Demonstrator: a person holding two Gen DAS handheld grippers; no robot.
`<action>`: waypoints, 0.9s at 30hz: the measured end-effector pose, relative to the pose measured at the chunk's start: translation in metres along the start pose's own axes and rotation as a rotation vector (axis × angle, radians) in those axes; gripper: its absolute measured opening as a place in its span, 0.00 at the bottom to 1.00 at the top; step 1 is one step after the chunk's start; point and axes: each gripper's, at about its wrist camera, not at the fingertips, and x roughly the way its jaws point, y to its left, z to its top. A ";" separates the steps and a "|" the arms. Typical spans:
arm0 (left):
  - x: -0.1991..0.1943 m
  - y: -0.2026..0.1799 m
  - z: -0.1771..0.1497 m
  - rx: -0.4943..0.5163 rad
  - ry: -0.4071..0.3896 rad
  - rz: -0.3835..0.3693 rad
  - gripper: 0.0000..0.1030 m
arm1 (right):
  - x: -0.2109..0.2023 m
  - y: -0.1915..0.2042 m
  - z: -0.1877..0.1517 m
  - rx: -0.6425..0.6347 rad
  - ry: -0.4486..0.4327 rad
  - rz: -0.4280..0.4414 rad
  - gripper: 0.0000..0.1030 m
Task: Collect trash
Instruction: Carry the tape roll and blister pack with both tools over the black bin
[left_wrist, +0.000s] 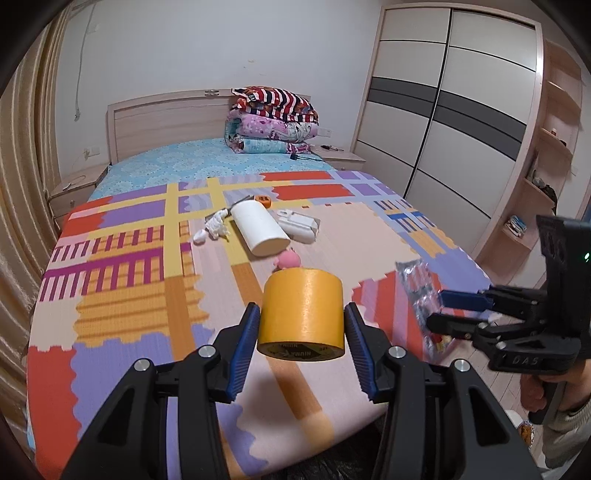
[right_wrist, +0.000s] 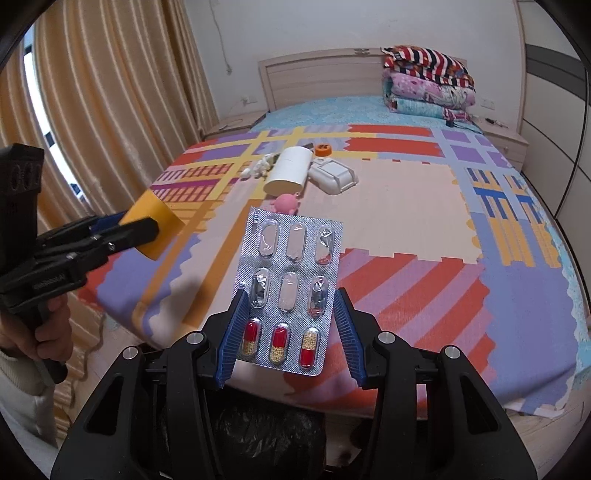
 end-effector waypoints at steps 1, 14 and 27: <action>-0.002 -0.001 -0.005 -0.004 0.003 0.001 0.44 | -0.006 0.003 -0.002 -0.013 -0.004 0.005 0.46; -0.032 -0.025 -0.062 -0.002 0.042 -0.048 0.44 | -0.033 0.030 -0.049 -0.129 0.041 0.029 0.46; 0.000 -0.051 -0.128 0.070 0.232 -0.110 0.44 | 0.007 0.041 -0.110 -0.182 0.241 0.066 0.46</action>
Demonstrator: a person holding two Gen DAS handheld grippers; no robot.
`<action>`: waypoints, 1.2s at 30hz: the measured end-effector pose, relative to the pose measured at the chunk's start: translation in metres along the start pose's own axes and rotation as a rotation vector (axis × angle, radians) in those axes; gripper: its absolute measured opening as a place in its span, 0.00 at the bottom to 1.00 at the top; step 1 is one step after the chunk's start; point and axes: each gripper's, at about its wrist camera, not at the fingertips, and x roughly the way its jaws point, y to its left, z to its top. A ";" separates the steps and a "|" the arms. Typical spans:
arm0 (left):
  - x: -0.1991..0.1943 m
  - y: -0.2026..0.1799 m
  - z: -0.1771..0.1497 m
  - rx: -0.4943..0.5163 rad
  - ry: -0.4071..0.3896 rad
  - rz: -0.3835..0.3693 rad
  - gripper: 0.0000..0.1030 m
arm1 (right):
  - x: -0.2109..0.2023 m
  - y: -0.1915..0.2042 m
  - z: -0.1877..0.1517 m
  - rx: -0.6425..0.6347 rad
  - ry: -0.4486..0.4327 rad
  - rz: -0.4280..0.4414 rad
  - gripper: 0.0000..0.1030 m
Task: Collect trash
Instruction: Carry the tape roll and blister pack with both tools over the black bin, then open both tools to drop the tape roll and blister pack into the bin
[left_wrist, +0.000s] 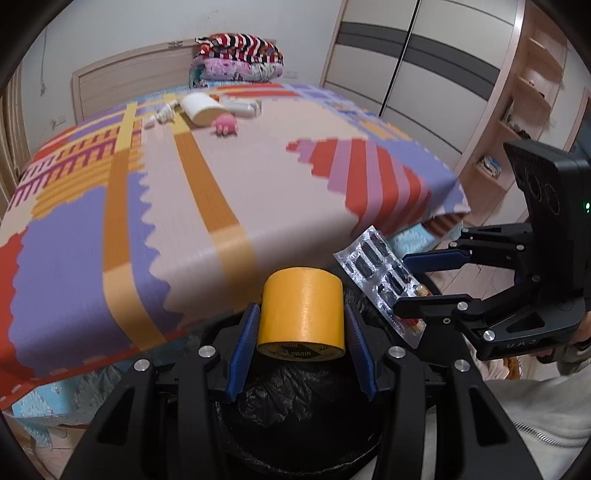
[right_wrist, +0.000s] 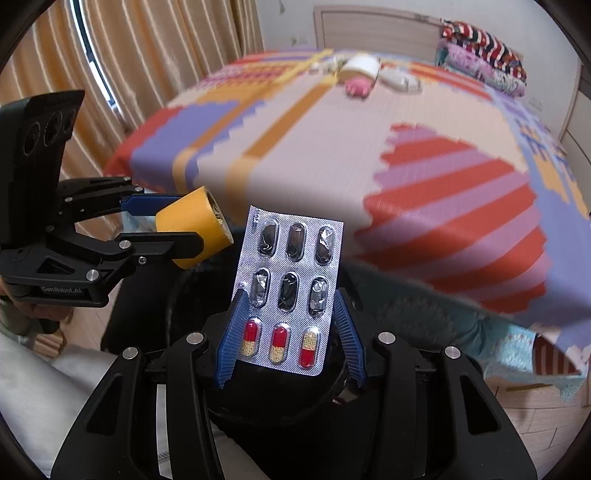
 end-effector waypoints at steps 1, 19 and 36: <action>0.005 0.000 -0.003 0.006 0.015 0.004 0.44 | 0.006 0.001 -0.004 -0.003 0.018 0.005 0.46; 0.102 0.026 -0.071 -0.050 0.293 0.042 0.44 | 0.107 0.002 -0.039 -0.025 0.255 0.007 0.46; 0.114 0.023 -0.072 -0.028 0.301 0.066 0.46 | 0.129 0.006 -0.039 -0.047 0.323 -0.016 0.50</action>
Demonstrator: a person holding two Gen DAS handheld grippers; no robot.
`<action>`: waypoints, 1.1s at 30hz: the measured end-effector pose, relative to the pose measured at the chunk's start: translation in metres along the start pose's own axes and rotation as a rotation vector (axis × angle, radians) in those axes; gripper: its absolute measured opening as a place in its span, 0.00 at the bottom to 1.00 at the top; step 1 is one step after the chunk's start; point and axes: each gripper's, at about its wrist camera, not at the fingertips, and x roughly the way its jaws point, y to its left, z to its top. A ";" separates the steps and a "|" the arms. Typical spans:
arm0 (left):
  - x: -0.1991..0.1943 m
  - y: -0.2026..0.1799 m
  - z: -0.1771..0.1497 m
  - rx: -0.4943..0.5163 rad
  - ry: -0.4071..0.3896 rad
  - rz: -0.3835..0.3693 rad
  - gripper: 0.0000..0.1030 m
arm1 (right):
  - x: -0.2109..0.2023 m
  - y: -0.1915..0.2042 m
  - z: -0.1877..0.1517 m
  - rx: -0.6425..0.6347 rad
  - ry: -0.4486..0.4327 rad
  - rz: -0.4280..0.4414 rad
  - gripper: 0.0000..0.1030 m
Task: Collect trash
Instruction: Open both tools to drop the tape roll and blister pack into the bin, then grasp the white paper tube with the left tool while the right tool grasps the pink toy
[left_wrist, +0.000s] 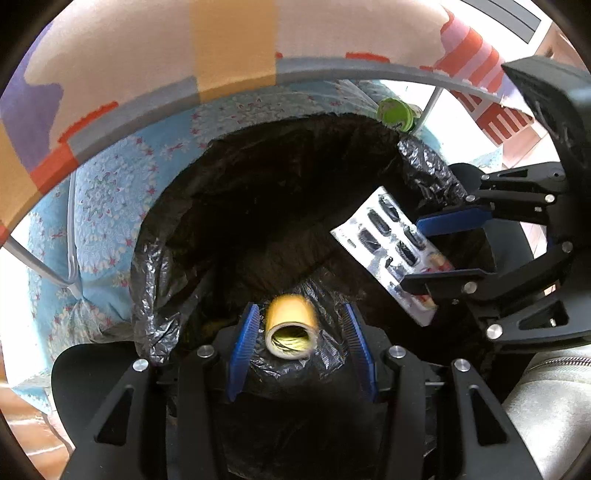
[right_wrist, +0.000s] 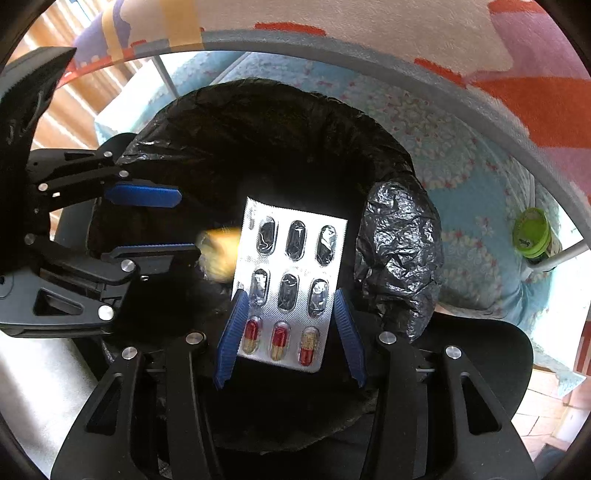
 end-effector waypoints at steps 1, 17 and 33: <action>-0.001 0.000 0.000 -0.004 -0.002 -0.004 0.46 | 0.000 0.000 0.000 0.000 0.003 -0.005 0.53; -0.055 -0.004 0.016 -0.001 -0.123 -0.050 0.54 | -0.049 -0.008 0.010 0.016 -0.111 0.008 0.57; -0.155 0.006 0.067 0.026 -0.376 -0.060 0.55 | -0.144 -0.010 0.037 0.014 -0.373 0.005 0.57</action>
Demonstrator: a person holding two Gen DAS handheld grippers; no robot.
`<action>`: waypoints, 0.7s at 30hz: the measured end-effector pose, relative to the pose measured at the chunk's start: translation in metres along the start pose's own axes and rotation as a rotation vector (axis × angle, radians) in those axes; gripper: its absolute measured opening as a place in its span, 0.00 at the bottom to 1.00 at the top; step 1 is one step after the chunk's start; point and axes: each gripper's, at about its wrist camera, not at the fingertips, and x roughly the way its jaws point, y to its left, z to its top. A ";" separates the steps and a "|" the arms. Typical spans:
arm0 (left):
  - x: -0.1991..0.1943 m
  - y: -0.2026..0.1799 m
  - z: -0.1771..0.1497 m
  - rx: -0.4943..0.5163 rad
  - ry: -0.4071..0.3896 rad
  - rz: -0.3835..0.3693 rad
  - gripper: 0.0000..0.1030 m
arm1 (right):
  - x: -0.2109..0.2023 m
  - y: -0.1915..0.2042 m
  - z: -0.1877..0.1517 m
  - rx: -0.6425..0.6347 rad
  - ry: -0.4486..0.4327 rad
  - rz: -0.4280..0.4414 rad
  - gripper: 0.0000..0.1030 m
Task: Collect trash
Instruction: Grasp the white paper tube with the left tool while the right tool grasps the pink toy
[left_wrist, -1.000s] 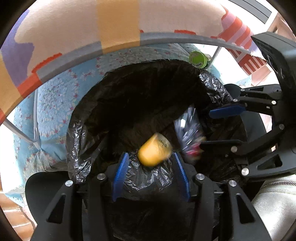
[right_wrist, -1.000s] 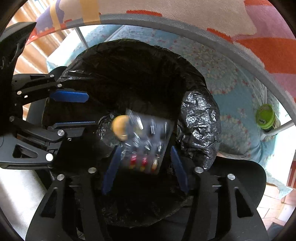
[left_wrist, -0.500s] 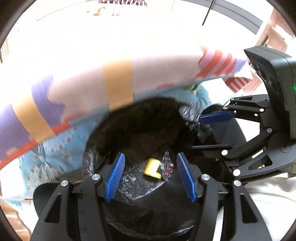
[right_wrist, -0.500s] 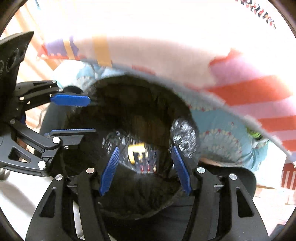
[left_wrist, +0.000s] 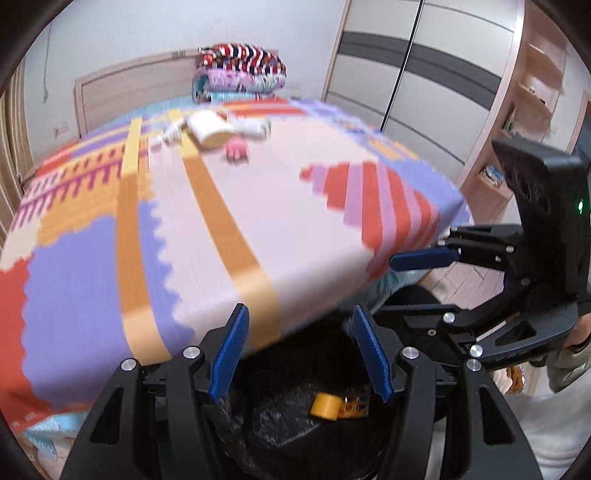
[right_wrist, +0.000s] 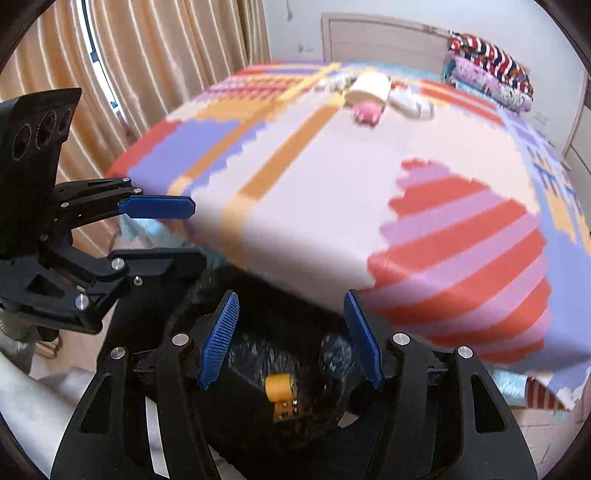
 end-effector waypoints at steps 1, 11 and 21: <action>-0.003 0.001 0.005 0.001 -0.012 -0.002 0.55 | -0.003 -0.002 0.004 0.003 -0.014 0.000 0.57; -0.013 0.022 0.056 -0.026 -0.096 0.005 0.55 | -0.015 -0.016 0.034 0.031 -0.100 -0.008 0.57; -0.003 0.042 0.104 -0.016 -0.126 0.017 0.69 | -0.015 -0.031 0.065 0.058 -0.162 0.001 0.57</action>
